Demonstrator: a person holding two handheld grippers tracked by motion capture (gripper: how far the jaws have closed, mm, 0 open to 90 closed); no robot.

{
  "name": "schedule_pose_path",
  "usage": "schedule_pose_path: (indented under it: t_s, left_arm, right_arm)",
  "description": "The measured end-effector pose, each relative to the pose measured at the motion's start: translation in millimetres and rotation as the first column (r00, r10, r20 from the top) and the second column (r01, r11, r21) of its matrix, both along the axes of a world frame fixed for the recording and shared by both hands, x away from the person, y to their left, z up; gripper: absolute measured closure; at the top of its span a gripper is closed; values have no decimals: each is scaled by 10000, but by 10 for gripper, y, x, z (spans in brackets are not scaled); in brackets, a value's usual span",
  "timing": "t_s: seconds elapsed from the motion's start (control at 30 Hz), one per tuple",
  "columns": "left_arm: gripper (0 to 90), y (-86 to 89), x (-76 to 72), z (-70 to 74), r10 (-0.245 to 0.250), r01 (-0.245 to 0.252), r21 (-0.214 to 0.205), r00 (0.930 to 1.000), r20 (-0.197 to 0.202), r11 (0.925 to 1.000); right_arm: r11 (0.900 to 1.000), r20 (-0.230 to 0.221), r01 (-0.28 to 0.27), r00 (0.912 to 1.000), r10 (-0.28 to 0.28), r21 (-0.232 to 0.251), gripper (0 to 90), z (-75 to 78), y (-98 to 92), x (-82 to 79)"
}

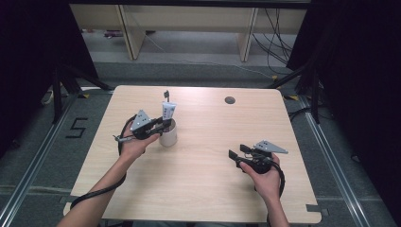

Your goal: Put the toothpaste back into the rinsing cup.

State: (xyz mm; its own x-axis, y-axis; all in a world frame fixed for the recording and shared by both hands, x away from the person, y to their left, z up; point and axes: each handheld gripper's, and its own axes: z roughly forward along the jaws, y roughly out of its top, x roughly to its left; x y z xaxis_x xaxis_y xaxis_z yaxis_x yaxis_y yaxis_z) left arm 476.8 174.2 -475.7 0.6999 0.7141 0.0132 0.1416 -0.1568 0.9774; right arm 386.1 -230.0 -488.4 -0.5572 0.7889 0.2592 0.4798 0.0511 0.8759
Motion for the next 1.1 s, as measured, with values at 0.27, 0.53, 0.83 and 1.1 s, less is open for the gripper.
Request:
schedule_pose_path:
  t_s: [0.27,0.53,0.83,1.1]
  left_arm:
    - [700,57,-31,8,31,-31,-35,9999,-104,10000]
    - [690,113,-63,6,146,-146,-31,9998,-148,9999]
    - [665,163,-64,-5,242,-241,40,9996,-151,9997]
    - [653,192,-63,-4,291,-289,116,9995,-160,9995]
  right_arm:
    - [10000,35,-14,10000,14,-23,382,0,-4,3]
    - [9997,65,92,9999,-90,-211,382,7,-6,-2]
    - [9999,-105,87,9999,-88,-107,382,8,10,-6]
    - [10000,-159,-5,9999,5,32,382,0,27,0]
